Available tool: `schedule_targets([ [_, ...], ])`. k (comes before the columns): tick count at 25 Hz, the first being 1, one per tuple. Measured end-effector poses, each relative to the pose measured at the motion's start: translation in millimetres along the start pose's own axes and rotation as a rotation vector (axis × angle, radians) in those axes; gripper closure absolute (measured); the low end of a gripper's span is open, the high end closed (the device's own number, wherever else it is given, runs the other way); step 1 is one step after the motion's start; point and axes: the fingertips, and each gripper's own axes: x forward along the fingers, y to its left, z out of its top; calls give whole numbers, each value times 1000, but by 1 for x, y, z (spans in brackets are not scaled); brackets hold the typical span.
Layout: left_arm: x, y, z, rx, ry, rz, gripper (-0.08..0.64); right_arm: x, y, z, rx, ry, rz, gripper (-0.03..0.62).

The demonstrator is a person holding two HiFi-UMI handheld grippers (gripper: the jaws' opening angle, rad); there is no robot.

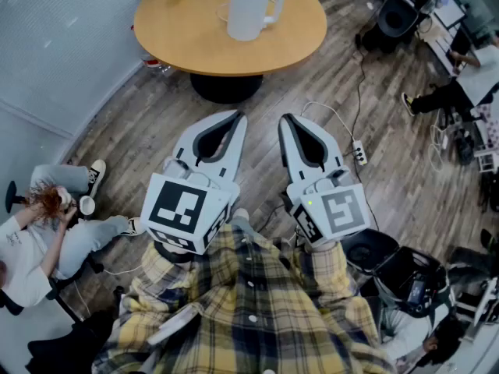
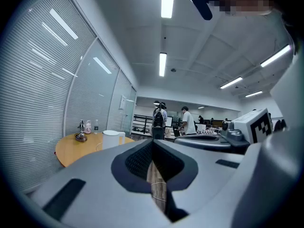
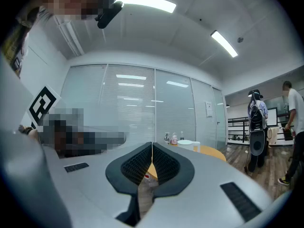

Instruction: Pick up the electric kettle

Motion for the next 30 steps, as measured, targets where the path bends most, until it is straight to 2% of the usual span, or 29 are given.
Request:
schedule_targets([
  [30, 36, -4, -25, 7, 4, 63, 557, 6, -36, -25, -7, -1, 53, 558],
])
